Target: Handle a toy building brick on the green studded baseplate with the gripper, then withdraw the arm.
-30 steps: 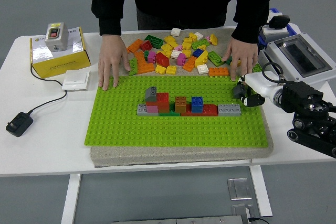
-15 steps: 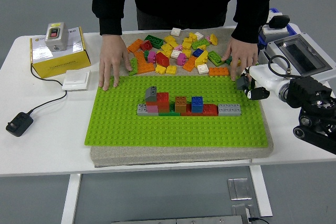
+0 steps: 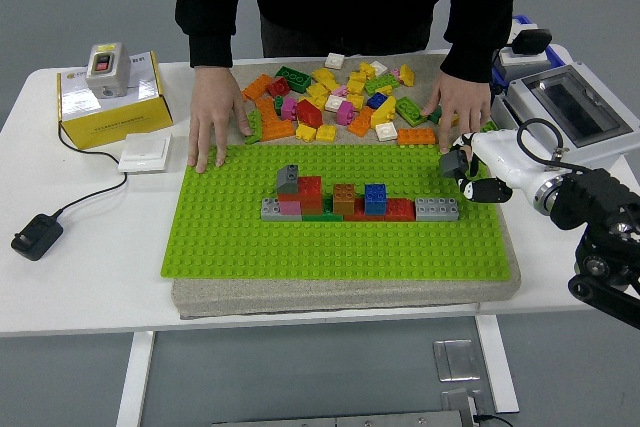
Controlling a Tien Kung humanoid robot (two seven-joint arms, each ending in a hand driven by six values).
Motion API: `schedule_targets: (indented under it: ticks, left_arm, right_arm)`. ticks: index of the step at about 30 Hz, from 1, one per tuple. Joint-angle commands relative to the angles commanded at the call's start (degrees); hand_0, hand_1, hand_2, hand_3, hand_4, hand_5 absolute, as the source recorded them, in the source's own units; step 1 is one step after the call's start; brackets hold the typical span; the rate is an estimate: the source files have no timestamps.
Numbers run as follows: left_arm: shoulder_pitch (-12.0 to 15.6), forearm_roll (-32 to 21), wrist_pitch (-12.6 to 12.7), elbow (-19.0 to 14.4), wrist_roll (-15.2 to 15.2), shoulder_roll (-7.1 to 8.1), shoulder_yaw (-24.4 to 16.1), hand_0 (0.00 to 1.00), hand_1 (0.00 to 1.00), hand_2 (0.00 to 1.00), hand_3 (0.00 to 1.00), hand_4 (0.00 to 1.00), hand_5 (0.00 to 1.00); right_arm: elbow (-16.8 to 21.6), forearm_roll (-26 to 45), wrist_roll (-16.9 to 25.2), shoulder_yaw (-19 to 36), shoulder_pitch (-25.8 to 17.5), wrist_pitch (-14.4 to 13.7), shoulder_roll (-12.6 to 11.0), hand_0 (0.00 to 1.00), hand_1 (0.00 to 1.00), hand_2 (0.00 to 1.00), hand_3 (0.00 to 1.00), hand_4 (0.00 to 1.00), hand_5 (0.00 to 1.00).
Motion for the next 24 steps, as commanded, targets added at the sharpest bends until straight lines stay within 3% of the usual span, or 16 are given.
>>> schedule_targets:
  ticks: [11,24]
  left_arm:
    - [0.23,0.45,-0.05,0.0,0.16,0.09,-0.29,0.716,0.678,0.632,0.656,0.28,0.616]
    - [0.52,0.98,-0.09,0.0,0.26,-0.05,-0.56,0.716,0.679,0.632,0.656,0.278,0.618]
  right_arm:
    - [0.9,-1.06,-0.57,0.31,-1.34,0.12,1.54,0.096,0.167,0.426,0.574,0.441,0.32]
    - [1.31,-0.99,-0.82,0.94,-1.49,0.41,1.78,0.095,0.168,0.428,0.579,0.441,0.32]
